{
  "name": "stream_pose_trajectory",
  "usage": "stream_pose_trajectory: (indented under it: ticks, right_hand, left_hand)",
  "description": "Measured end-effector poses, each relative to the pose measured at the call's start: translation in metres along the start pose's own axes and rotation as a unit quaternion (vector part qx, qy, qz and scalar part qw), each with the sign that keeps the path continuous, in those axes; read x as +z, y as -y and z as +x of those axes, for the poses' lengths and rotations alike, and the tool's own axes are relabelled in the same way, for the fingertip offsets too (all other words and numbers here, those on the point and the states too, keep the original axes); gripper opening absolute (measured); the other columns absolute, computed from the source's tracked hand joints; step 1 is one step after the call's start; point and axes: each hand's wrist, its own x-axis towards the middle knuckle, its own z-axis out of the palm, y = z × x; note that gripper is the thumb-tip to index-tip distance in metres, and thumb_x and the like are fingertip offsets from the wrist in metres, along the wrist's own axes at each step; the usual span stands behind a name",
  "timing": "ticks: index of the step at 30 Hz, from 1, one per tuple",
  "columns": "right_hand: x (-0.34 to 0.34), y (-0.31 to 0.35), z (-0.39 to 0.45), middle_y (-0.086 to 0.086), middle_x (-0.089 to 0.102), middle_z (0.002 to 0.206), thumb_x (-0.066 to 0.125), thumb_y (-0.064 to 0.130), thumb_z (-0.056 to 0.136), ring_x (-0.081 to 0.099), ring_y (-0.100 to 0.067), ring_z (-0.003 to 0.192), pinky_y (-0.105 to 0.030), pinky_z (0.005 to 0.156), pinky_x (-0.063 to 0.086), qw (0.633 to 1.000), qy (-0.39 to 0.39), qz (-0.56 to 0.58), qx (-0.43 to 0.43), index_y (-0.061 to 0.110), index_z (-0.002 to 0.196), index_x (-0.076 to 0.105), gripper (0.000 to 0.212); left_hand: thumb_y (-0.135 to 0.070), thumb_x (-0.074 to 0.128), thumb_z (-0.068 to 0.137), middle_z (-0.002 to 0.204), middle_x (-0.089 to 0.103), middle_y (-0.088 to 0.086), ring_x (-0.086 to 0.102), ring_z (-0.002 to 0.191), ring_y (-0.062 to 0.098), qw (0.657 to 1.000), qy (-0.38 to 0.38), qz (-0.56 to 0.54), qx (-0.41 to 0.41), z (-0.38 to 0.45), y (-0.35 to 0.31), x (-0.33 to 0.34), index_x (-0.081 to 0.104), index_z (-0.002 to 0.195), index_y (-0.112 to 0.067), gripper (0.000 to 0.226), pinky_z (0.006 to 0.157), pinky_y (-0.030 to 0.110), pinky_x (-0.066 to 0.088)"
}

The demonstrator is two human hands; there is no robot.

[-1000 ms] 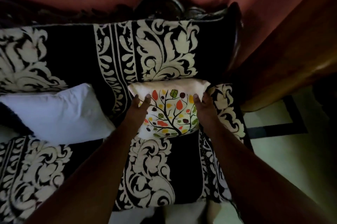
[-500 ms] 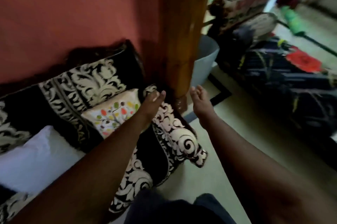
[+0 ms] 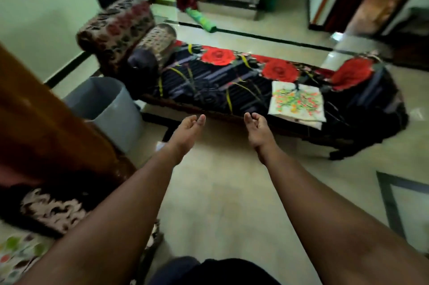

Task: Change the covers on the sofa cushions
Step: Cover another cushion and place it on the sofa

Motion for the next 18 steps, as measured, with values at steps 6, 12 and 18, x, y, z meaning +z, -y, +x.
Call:
stream_pose_trajectory:
  ticks: [6,12,18]
  right_hand:
    - [-0.114,-0.035,0.078,-0.007,0.051,0.142,0.054,0.067,0.091,0.052,-0.020,0.125,-0.037,0.104,0.044,0.994,-0.091,0.005,0.066,0.022,0.150,0.039,0.076]
    - [-0.178,-0.069,0.178,-0.008,0.047,0.148,0.058,0.066,0.091,0.051,-0.023,0.129,-0.042,0.105,0.045,0.983,-0.134,-0.007,0.127,0.024,0.149,0.040,0.074]
    - [-0.227,-0.078,0.282,-0.007,0.053,0.143,0.063,0.055,0.093,0.054,-0.021,0.126,-0.040,0.102,0.047,0.970,-0.155,-0.046,0.179,0.023,0.142,0.048,0.061]
  left_hand:
    - [-0.064,0.053,0.094,0.135,0.057,-0.003,0.053,0.124,0.015,0.991,0.106,0.074,0.015,0.092,-0.046,0.131,0.046,0.147,-0.019,0.070,0.101,0.032,0.043]
    - [-0.072,0.053,0.088,0.139,0.057,0.001,0.054,0.125,0.018,0.977,0.164,0.132,0.015,0.222,-0.065,0.219,0.050,0.144,-0.020,0.077,0.100,0.031,0.043]
    - [-0.065,0.053,0.094,0.143,0.054,0.002,0.052,0.128,0.020,0.951,0.226,0.212,-0.002,0.341,-0.095,0.290,0.047,0.148,-0.017,0.072,0.104,0.030,0.040]
